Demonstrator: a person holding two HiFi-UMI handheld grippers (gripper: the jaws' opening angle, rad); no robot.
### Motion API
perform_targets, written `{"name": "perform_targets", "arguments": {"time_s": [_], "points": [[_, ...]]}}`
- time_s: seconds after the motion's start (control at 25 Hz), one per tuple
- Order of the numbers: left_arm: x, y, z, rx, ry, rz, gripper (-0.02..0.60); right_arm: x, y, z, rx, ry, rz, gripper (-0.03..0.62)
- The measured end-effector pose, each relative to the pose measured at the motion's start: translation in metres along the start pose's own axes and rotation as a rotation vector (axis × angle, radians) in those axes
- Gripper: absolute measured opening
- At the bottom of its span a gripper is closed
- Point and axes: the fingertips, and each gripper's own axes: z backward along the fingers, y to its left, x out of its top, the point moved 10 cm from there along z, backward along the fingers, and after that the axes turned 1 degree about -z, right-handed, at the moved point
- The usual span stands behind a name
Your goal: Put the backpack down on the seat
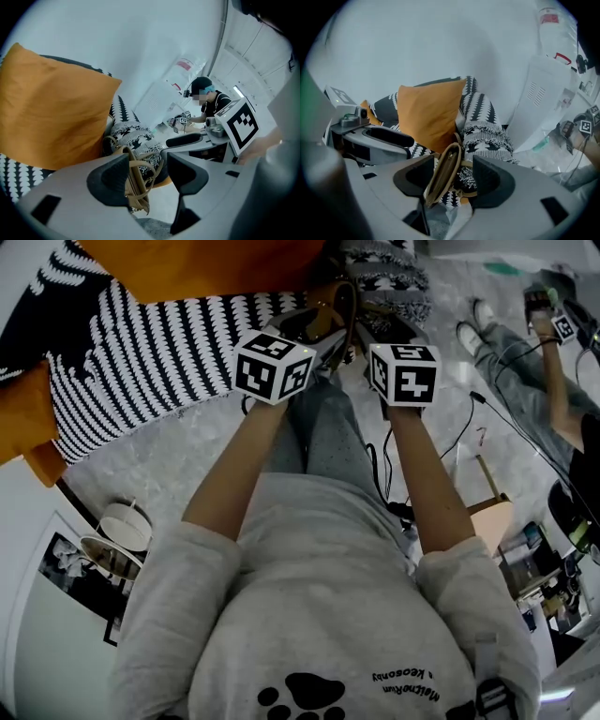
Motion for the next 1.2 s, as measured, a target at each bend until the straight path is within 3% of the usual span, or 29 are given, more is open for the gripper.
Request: {"name": "perform_targets", "arguments": {"time_s": [0.44,0.52,0.84,1.2], "points": [[0.04,-0.041,0.047,0.018,-0.074,-0.056,0.242,0.034,0.023,0.067,0.0,-0.147,0.006,0.247],[0.047,-0.049,0.056,0.016,-0.084,-0.064,0.241,0.039,0.028,0.081,0.008,-0.168,0.008,0.215],[0.076,-0.07,0.089,0.047,-0.114,-0.103,0.071,0.058,0.048,0.122,0.052,-0.224,0.049,0.083],[0.094,-0.09,0.128,0.082,-0.175,-0.112,0.023,0.071,0.071,0.161,0.092,-0.295,0.069,0.043]]}}
